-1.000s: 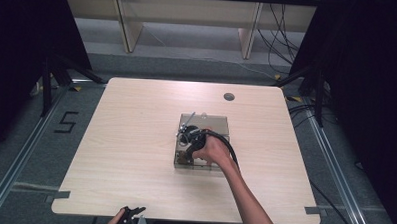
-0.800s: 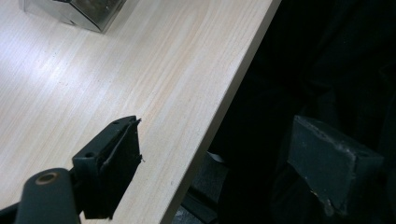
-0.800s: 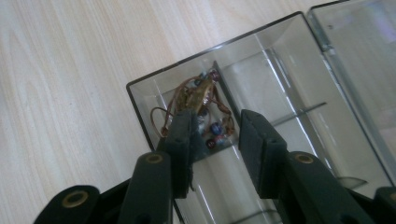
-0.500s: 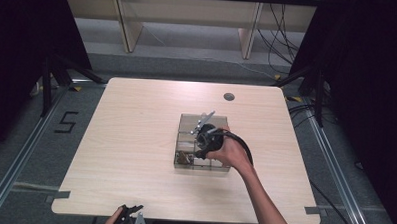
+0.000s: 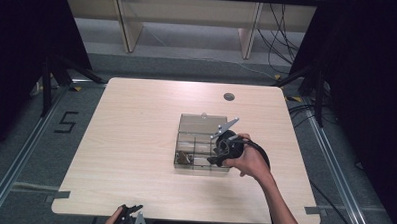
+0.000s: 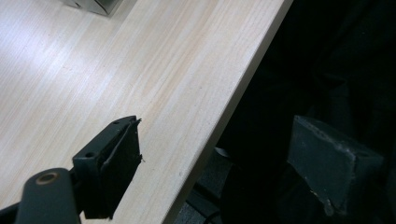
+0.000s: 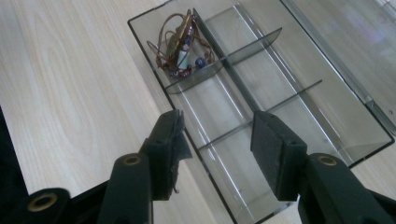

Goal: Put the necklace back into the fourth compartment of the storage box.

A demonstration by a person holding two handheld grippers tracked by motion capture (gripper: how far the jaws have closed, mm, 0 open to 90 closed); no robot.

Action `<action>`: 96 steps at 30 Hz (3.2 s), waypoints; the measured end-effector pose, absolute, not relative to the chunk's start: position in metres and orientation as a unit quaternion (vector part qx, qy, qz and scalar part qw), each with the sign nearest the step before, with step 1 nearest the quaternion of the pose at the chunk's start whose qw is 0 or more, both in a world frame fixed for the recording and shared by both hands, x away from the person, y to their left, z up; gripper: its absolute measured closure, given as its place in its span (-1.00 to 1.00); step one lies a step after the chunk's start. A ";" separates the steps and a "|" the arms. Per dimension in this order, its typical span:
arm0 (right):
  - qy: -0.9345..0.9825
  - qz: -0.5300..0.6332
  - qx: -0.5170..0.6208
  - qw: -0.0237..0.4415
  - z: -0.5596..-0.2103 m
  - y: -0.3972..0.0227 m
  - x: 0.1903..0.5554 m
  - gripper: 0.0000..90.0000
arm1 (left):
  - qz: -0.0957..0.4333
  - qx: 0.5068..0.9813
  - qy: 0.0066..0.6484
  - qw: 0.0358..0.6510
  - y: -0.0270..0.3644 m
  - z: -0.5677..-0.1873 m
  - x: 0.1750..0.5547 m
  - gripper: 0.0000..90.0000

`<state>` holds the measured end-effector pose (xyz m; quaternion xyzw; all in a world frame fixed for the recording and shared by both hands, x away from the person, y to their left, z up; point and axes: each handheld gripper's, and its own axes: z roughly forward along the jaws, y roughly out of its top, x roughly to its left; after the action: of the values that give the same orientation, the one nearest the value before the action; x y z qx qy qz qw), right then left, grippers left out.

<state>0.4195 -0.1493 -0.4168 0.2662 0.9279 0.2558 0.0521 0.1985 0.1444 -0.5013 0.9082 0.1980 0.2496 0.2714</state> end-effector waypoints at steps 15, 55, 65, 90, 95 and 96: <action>0.924 0.273 0.265 0.046 -0.413 -0.152 0.404 0.07 | 0.247 0.910 0.192 0.271 0.144 -0.499 0.199 -0.64; 0.898 0.320 0.298 0.051 -0.429 -0.169 0.375 -0.36 | 0.252 0.910 0.192 0.267 0.144 -0.501 0.198 -0.64; 0.899 0.317 0.295 0.060 -0.428 -0.175 0.370 -0.40 | 0.246 0.913 0.186 0.266 0.144 -0.500 0.199 -0.64; 0.890 0.343 0.291 0.074 -0.436 -0.183 0.351 -0.54 | 0.253 0.909 0.188 0.271 0.144 -0.499 0.197 -0.64; 0.887 0.352 0.290 0.075 -0.438 -0.184 0.345 -0.54 | 0.255 0.907 0.191 0.275 0.144 -0.498 0.197 -0.64; 0.887 0.352 0.290 0.075 -0.438 -0.184 0.345 -0.54 | 0.255 0.907 0.191 0.275 0.144 -0.498 0.197 -0.64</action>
<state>0.3452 -0.1835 -0.4379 0.2901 0.8868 0.3517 0.0753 0.1968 0.1441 -0.4979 0.9072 0.1910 0.2549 0.2749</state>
